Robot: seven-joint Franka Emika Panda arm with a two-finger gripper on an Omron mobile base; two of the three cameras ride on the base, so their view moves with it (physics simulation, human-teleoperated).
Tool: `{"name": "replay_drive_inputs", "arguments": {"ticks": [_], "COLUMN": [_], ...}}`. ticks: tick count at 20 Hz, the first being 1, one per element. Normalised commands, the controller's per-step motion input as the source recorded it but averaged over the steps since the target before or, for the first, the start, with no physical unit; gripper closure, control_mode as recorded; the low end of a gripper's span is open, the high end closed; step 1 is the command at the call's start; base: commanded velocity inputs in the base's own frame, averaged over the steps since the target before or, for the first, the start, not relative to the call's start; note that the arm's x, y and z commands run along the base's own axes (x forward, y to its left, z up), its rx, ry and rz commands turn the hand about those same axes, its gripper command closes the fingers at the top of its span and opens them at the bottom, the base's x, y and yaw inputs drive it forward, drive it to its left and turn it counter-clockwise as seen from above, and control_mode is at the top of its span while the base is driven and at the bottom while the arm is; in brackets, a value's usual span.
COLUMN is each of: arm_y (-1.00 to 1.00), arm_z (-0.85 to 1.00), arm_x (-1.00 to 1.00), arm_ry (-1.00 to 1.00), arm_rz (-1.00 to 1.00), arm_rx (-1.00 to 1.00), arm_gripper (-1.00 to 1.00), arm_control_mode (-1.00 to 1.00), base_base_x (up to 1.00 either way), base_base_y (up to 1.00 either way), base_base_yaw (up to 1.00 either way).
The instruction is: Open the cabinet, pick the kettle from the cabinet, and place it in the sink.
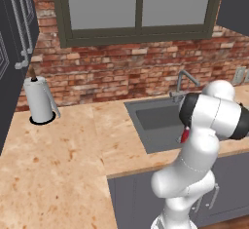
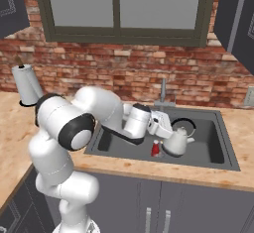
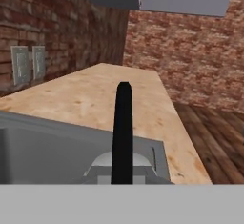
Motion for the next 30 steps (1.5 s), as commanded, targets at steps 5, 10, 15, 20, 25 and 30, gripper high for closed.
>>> {"name": "replay_drive_inputs", "arguments": {"ticks": [5, 10, 15, 20, 25, 30], "arm_y": [-0.05, -0.02, -0.01, -0.03, -0.08, -0.04], "arm_z": [0.00, 0.00, 0.00, -0.01, -0.04, -0.08], "arm_x": [0.16, 0.15, 0.19, 0.15, 0.19, 0.19], "arm_ry": [0.11, 0.13, 0.12, 0.00, -0.01, -0.01], "arm_rz": [0.00, 0.00, 0.00, 0.00, 0.00, 0.00], "arm_rx": [0.00, 0.01, 0.02, 0.04, 0.05, 0.02], "arm_gripper": [1.00, 1.00, 1.00, 1.00, 1.00, 1.00], "arm_control_mode": [-1.00, -1.00, -1.00, -1.00, -1.00, -1.00], "base_base_x": [0.00, 0.00, 0.00, 0.00, 0.00, 0.00], "base_base_y": [0.00, 0.00, 0.00, 0.00, 0.00, 0.00], "base_base_yaw": [0.00, 0.00, 0.00, 0.00, 0.00, 0.00]}}
